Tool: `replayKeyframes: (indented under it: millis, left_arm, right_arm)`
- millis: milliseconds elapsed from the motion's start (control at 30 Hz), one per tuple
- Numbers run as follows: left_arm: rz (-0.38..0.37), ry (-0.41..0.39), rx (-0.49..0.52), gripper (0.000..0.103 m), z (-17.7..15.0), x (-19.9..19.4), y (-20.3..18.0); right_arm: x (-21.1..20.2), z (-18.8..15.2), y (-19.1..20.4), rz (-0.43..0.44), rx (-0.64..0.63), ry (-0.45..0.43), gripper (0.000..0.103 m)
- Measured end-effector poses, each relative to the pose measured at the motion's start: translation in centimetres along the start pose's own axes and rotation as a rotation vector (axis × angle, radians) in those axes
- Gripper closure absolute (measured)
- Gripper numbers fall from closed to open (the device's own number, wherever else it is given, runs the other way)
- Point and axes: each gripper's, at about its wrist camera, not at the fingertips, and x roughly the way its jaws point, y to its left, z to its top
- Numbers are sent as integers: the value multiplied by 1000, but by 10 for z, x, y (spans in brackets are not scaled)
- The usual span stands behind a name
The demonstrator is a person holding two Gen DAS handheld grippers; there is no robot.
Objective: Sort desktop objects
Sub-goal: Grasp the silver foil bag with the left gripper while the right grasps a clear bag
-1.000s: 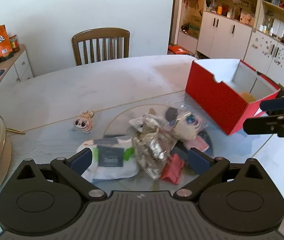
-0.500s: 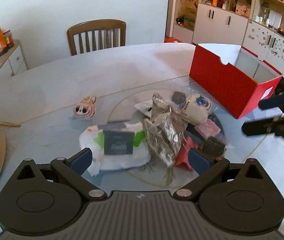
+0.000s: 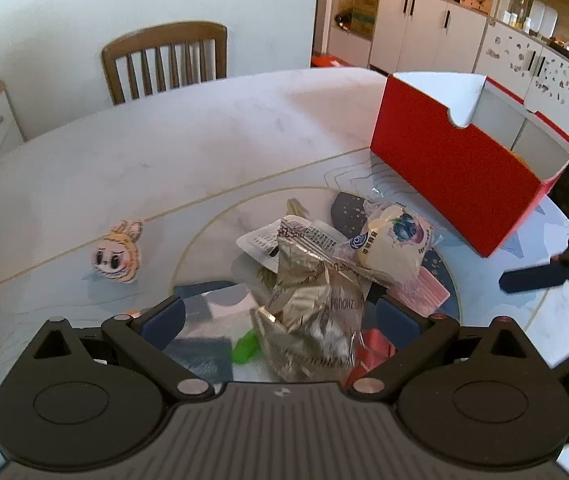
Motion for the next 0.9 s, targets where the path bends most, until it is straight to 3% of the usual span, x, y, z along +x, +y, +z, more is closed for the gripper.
replayKeyframes:
  millis: [200, 300, 500, 600, 733, 800, 900]
  left_arm:
    - [-35, 38, -26, 7, 16, 18, 5]
    - [-65, 70, -17, 16, 22, 25, 5]
    - [-99, 118, -5, 36, 18, 35, 3]
    - [-113, 119, -19, 44, 19, 35, 5]
    - [-118, 119, -32, 53, 20, 33, 5]
    - [-116, 120, -39, 54, 20, 33, 5]
    - [-111, 119, -45, 57, 20, 31, 4]
  right_arm:
    - [10, -1, 0, 16, -4, 21, 17]
    - [15, -1, 1, 28, -12, 37, 25]
    - [21, -3, 3, 40, -21, 54, 30]
    - [23, -4, 4, 41, -26, 67, 41]
    - [23, -4, 4, 40, -23, 68, 47]
    - [23, -3, 3, 47, -24, 68, 56]
    - [22, -4, 4, 46, -28, 69, 58]
